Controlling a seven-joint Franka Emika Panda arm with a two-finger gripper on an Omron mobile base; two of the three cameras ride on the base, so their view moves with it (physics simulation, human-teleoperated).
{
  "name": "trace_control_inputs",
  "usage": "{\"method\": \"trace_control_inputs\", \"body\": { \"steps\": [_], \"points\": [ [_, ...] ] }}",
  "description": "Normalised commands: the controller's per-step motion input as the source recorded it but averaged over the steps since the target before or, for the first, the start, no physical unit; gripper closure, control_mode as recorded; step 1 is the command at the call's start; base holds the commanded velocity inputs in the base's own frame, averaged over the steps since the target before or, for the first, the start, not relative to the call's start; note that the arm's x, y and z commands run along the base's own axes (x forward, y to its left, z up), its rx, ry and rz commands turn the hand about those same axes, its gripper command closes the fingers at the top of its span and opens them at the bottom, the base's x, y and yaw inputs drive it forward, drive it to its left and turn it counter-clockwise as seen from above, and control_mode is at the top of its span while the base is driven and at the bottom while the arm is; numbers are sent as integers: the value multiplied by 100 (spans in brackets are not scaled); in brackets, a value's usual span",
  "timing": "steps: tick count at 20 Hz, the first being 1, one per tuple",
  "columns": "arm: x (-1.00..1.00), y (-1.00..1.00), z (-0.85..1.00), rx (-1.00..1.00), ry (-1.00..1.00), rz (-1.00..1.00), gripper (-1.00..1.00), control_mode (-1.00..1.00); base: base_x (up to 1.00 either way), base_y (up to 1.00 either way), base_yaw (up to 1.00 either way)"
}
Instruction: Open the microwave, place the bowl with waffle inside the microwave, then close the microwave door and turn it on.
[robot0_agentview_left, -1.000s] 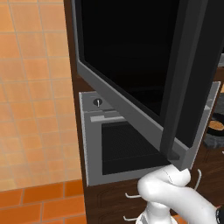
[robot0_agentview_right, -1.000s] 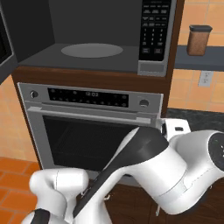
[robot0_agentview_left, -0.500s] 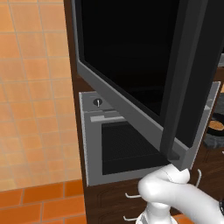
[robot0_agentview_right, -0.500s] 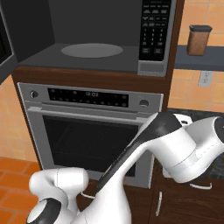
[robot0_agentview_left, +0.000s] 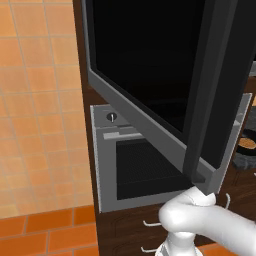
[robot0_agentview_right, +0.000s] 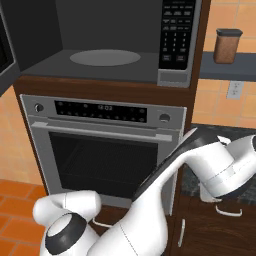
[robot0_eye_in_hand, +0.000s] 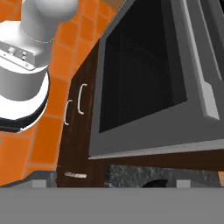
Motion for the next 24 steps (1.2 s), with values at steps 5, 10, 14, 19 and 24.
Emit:
{"method": "trace_control_inputs", "body": {
  "steps": [5, 10, 14, 19, 24],
  "points": [
    [42, -37, -43, 2, 8, 0, -100, -100, 0, 0, 0],
    [35, -10, -39, 8, 1, 1, -100, -100, 0, 0, 0],
    [21, -1, -28, 10, 0, 7, -100, -100, 0, 0, 0],
    [28, 0, -34, 6, 0, 5, -100, -100, 0, 0, 0],
    [30, -2, -39, 1, 0, 0, -100, -100, 0, 0, 0]
  ]
}}
